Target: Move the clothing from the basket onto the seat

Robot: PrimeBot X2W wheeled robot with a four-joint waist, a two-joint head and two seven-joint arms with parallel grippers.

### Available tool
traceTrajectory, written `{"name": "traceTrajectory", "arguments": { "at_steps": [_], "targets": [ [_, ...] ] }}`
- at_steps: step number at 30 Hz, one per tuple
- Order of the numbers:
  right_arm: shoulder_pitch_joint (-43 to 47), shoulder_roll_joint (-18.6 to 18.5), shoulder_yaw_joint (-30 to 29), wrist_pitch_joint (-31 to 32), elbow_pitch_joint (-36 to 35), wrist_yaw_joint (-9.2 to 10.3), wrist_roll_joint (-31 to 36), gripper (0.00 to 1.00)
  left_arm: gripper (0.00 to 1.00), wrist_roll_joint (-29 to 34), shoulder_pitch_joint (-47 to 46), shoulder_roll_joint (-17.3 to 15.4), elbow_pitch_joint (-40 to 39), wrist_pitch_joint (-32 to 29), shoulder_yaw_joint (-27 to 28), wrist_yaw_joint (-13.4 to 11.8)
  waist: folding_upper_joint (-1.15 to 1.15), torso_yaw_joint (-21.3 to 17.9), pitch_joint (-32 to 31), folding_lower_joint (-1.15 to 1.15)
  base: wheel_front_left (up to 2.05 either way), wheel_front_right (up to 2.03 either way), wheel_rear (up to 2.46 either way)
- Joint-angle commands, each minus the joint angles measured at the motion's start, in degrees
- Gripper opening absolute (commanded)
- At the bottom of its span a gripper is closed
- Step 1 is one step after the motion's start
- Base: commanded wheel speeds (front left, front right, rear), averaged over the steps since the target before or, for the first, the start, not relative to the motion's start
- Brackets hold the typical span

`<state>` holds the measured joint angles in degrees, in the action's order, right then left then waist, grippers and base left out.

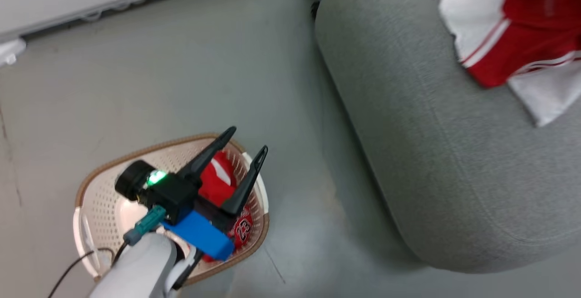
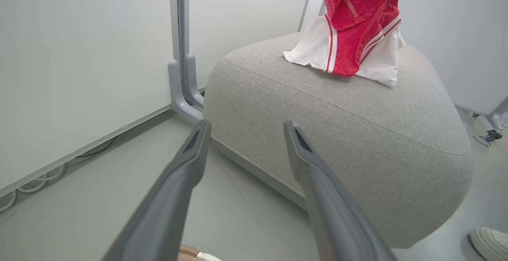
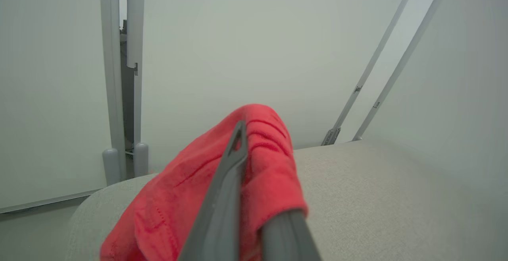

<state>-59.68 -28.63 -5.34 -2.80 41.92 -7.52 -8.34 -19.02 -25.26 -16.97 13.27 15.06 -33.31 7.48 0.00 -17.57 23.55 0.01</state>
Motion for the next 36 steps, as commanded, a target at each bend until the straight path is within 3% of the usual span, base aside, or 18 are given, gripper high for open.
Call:
{"name": "traceTrajectory", "arguments": {
  "at_steps": [1,4,10,22,23,24,25,26,36],
  "targets": [
    [-0.2,-1.4,-2.0,0.7,-1.2,0.06,1.2,0.0,1.0,0.2,-2.7,-0.7,-0.4,0.2,-0.4,0.0,0.0,4.4,6.2,-0.01,0.0,0.0,0.0],
    [1.9,-2.1,-6.6,1.5,-2.4,0.06,2.9,0.0,1.0,0.3,-5.8,-1.3,-0.7,0.2,-1.3,0.0,0.0,6.1,9.1,-0.01,0.0,0.0,0.0],
    [7.0,0.9,-15.1,0.8,-1.0,0.06,4.1,0.0,1.0,0.2,-10.2,-1.3,-1.4,0.2,-2.9,0.0,0.0,8.8,12.6,-0.01,0.0,0.0,0.0],
    [11.4,5.5,-19.8,-1.1,2.6,0.06,9.9,0.0,1.0,-1.1,-8.7,-0.4,0.7,0.2,-3.0,0.0,0.0,9.8,8.8,-0.01,0.0,0.0,0.0],
    [11.7,5.6,-19.5,-1.0,2.6,0.06,10.2,0.05,1.0,-1.3,-8.5,-0.1,0.9,0.2,-3.0,0.0,0.0,9.9,8.1,-0.01,0.0,0.0,0.0],
    [12.1,5.7,-19.3,-0.9,2.5,0.06,10.5,0.42,1.0,-1.6,-8.3,0.3,1.1,0.2,-2.9,0.0,0.0,9.9,7.3,-0.01,0.0,0.0,0.0],
    [12.7,5.7,-18.9,-0.7,2.4,0.06,11.0,0.85,1.0,-1.7,-7.9,0.7,1.4,0.2,-2.8,0.0,0.0,9.9,6.3,-0.01,0.0,0.0,0.0],
    [13.2,5.8,-18.7,-0.4,2.3,0.06,11.2,1.0,1.0,-1.9,-7.4,1.0,1.6,0.2,-2.7,0.0,0.0,9.9,5.4,-0.01,0.0,0.0,0.0],
    [23.1,7.2,-14.5,-0.3,-2.2,0.06,11.5,1.0,1.0,-4.1,1.3,4.5,3.9,0.2,1.6,0.0,0.0,11.6,-8.3,-0.01,0.0,0.0,0.0]
  ]
}}
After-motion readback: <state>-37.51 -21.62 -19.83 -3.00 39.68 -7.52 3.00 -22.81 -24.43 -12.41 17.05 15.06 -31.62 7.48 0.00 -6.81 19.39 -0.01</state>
